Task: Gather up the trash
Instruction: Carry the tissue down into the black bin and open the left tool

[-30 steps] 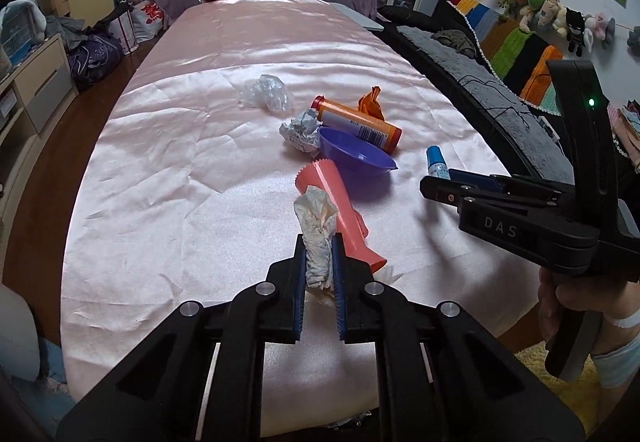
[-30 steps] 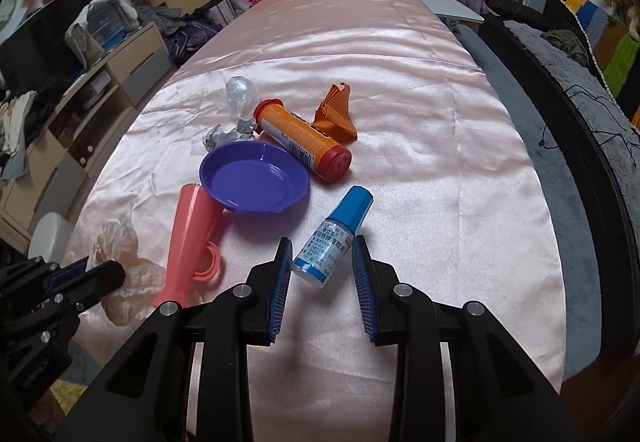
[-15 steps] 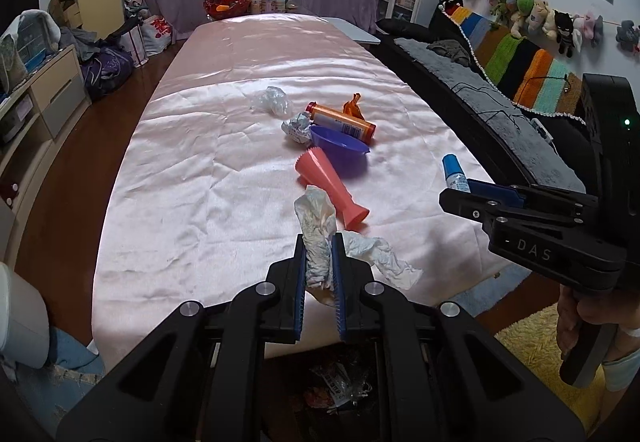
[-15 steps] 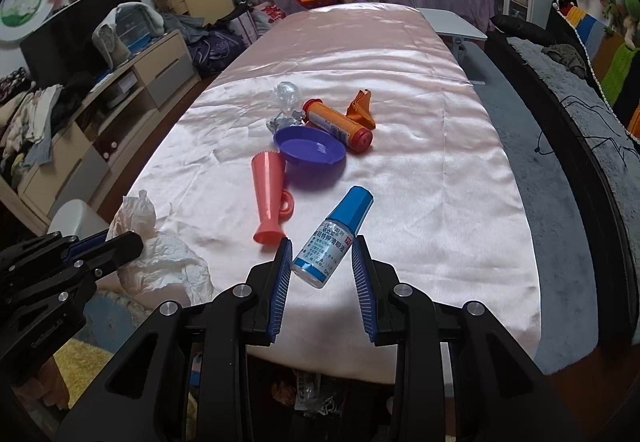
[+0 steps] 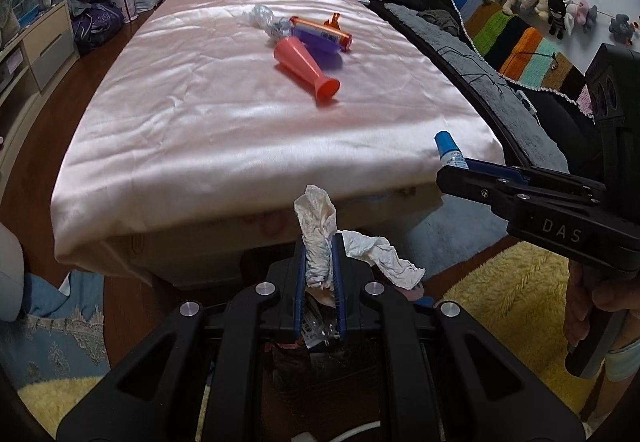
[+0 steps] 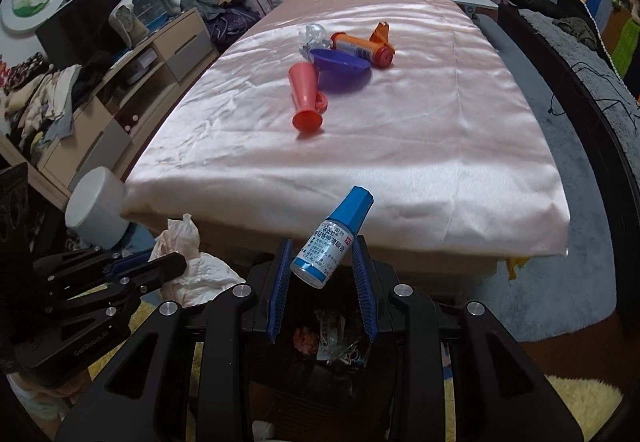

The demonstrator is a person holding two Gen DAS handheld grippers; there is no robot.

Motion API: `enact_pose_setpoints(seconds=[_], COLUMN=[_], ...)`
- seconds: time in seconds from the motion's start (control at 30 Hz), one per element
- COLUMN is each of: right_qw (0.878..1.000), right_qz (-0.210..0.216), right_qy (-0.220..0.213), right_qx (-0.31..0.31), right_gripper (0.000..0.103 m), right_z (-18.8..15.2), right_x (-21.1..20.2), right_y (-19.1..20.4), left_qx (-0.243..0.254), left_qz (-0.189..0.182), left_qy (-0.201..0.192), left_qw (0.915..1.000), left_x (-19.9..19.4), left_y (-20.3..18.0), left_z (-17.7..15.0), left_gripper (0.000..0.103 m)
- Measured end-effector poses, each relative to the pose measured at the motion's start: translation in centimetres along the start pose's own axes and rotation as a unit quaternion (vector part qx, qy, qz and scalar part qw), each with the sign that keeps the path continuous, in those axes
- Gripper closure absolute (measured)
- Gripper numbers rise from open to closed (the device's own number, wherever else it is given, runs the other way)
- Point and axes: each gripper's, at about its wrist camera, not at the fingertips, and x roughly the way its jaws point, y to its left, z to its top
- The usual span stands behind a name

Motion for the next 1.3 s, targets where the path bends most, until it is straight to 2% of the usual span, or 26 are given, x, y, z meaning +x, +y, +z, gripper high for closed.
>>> enact_pose_setpoints(seconds=[0.3, 0.43, 0.57, 0.77, 0.87, 1.03, 1.13, 1.2, 1.23, 1.27, 1.3], right_qw=[0.999, 0.998, 0.997, 0.997, 0.997, 0.998, 0.998, 0.998, 0.999, 0.999, 0.999], right_qz=[-0.004, 0.019, 0.021, 0.023, 0.027, 0.024, 0.017, 0.005, -0.001, -0.005, -0.005], right_qy=[0.045, 0.057, 0.071, 0.069, 0.069, 0.065, 0.063, 0.056, 0.051, 0.043, 0.034], right_qx=[-0.007, -0.001, 0.001, -0.011, -0.006, 0.002, 0.007, 0.009, 0.012, 0.017, 0.021], right_gripper=[0.071, 0.071, 0.071, 0.069, 0.069, 0.069, 0.059, 0.038, 0.031, 0.019, 0.014], right_z=[-4.1, -5.7, -6.7, -6.8, -6.7, -6.5, -6.4, -6.3, -6.3, -6.2, -6.1], right_x=[2.4, 3.9, 5.0, 5.2, 5.4, 5.3, 5.3, 5.1, 4.9, 4.6, 4.4], right_y=[0.8, 0.1, -0.4, 0.4, 0.4, 0.1, 0.1, -0.1, -0.2, -0.3, -0.6], left_qx=[-0.007, -0.007, 0.004, -0.003, -0.003, -0.006, -0.012, -0.014, -0.015, -0.015, -0.015], left_qz=[-0.005, -0.008, -0.008, -0.002, 0.000, 0.006, 0.008, 0.014, 0.018, 0.022, 0.022], left_qy=[0.043, 0.062, 0.066, 0.072, 0.072, 0.069, 0.066, 0.062, 0.058, 0.055, 0.051], left_qw=[0.9990, 0.9980, 0.9978, 0.9974, 0.9974, 0.9976, 0.9977, 0.9979, 0.9980, 0.9982, 0.9983], left_x=[3.0, 4.9, 5.7, 6.1, 6.1, 5.9, 5.7, 5.5, 5.3, 5.1, 4.9], left_y=[-0.3, 0.0, -0.2, 0.0, 0.0, 0.3, 0.6, 0.7, 0.8, 0.8, 0.8], left_z=[-4.1, -5.6, -5.8, -6.2, -6.4, -6.4, -6.5, -6.4, -6.3, -6.1, -5.9], left_gripper=[0.092, 0.092, 0.090, 0.088, 0.075, 0.065, 0.058, 0.044, 0.030, 0.019, 0.016])
